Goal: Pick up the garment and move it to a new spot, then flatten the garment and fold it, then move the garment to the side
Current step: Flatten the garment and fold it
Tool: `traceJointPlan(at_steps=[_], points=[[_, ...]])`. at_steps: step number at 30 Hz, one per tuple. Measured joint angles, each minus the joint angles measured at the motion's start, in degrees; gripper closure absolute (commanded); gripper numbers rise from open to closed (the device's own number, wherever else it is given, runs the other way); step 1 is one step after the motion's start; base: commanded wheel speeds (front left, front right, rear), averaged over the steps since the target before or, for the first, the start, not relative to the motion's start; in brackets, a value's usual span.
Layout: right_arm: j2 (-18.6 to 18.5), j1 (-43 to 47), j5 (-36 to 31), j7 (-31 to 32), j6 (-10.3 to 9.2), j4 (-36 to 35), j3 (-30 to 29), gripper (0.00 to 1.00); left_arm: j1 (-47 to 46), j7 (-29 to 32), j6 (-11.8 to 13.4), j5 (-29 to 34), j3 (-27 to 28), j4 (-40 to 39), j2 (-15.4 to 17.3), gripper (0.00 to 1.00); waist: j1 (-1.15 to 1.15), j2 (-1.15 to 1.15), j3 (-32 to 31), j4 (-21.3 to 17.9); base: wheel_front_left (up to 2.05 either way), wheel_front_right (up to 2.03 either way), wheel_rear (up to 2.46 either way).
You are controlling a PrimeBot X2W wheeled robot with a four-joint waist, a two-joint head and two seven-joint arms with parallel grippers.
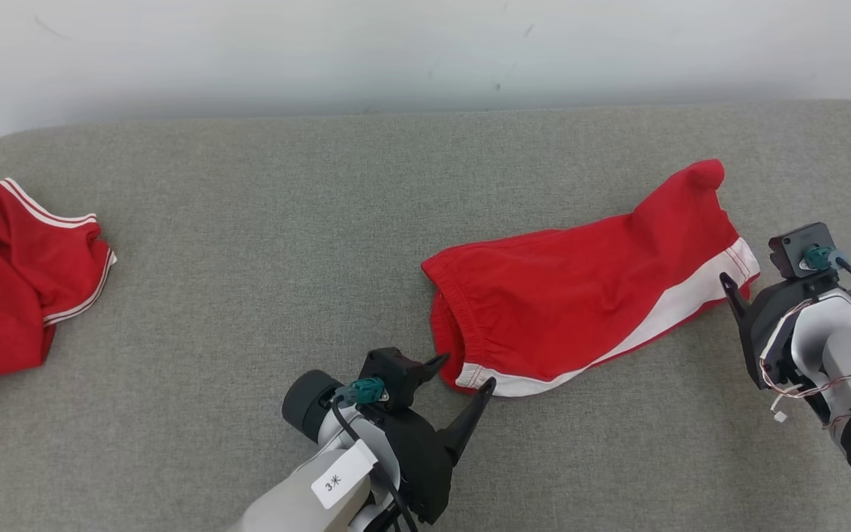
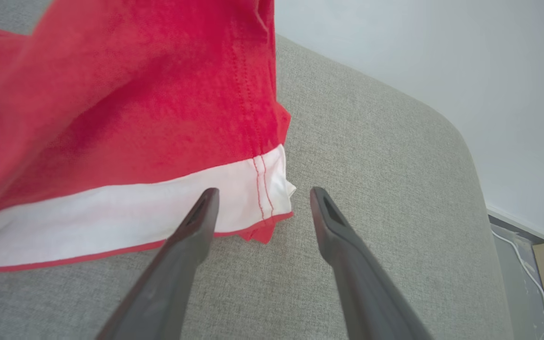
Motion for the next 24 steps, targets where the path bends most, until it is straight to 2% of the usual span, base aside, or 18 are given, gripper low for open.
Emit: traceJointPlan(at_steps=[22, 23, 24], points=[[1.1, -4.0, -0.9, 0.5, 0.08, 3.6, 1.3, 0.00, -4.2, 0.6, 1.2, -2.9, -4.8, 2.0, 0.0, 0.00, 0.00, 0.00, 3.3, -0.1, 0.00, 0.00, 0.00], [1.2, -4.1, -0.9, 0.6, 0.08, 3.7, 1.3, 0.33, -4.3, 0.6, 1.2, -3.0, -4.9, 2.1, 0.0, 0.11, 0.00, 0.00, 3.4, -0.1, 0.00, 0.00, 0.00], [1.4, -4.2, -0.9, 0.6, 0.10, 3.8, 1.5, 0.80, -4.4, 0.6, 1.2, -3.1, -5.1, 2.1, 0.0, 0.76, 0.00, 0.00, 3.5, 0.0, 0.00, 0.00, 0.00]])
